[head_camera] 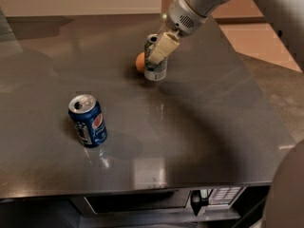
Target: Move 7up can near orange
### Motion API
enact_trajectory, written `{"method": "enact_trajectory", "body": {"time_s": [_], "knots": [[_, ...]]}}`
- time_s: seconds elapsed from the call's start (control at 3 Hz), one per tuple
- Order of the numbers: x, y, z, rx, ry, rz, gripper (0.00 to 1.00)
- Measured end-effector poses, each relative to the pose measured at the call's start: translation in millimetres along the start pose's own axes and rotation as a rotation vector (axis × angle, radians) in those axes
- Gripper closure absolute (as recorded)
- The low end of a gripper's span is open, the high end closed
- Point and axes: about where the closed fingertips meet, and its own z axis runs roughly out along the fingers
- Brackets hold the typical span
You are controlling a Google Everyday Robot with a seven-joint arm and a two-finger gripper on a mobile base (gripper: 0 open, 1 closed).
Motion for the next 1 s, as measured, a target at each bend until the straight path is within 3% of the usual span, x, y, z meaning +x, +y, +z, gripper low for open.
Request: {"method": "enact_trajectory", "body": {"time_s": [0.33,0.67,1.0], "knots": [[0.6,-17.2,17.0,0.006,0.012,0.018,1.0],[4.9,-25.2,28.1,0.002,0.026,0.033,0.83],[8.8,-29.8,34.4,-0.002,0.034,0.045,0.59]]}}
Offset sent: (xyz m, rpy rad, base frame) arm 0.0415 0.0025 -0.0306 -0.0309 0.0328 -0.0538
